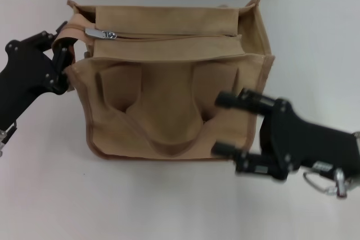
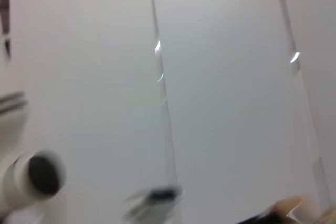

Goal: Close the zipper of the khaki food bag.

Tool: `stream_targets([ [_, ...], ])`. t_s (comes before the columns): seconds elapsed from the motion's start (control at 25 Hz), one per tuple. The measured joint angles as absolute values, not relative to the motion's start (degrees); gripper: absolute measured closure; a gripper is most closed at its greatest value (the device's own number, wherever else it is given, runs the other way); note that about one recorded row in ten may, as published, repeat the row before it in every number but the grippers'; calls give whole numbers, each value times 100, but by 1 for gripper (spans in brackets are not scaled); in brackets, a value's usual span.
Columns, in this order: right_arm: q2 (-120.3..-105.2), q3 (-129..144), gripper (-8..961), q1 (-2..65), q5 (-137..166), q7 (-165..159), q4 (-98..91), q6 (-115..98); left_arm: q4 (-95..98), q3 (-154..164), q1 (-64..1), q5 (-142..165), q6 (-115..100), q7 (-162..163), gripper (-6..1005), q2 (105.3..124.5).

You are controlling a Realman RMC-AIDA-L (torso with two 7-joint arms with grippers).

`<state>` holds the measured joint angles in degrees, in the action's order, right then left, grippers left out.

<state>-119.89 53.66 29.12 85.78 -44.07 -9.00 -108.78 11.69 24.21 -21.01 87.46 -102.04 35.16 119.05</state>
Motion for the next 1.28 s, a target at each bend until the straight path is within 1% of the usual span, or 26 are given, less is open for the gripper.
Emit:
stream_targets([
  [0.12,-11989,5385,164,2971,8079,-4441,-764,-10869,1084,2420,-2160,8687,-10414,3522,967,11909],
  [0.24,-11989,5383,164,3249,7849,-4463,-579,-10702,956,2422,-2275,8637,-10571,3486,966,11914],
  [0.44,-11988,5364,164,3473,7838,-4728,-566,-10411,830,2416,-2332,8598,-10446,3457,964,11910],
  [0.6,-11962,5363,164,3716,7835,-6516,-793,-10338,828,2408,-2308,8573,-10447,3481,963,11905],
  [0.8,-11933,5437,164,3828,7892,-10125,-2018,-9868,828,2413,-2331,8567,-10423,3510,961,11906],
  [0.96,-11926,5535,164,4028,8007,-10951,-2290,-9542,827,2435,-2349,8567,-10415,3483,959,11917],
  [1.0,-11923,5598,164,4229,8115,-11415,-2286,-9386,825,2429,-2369,8566,-10424,3512,959,11917],
  [1.04,-11923,5598,164,4229,8115,-11415,-2286,-9386,825,2429,-2369,8566,-10424,3512,958,11917],
  [1.12,-11916,5630,164,4433,8194,-12060,-2263,-9331,819,2429,-2393,8567,-10430,3522,958,11918],
  [1.28,-11873,5653,164,4712,8219,-13387,-2270,-9364,797,2448,-2421,8569,-10435,3533,956,11918],
])
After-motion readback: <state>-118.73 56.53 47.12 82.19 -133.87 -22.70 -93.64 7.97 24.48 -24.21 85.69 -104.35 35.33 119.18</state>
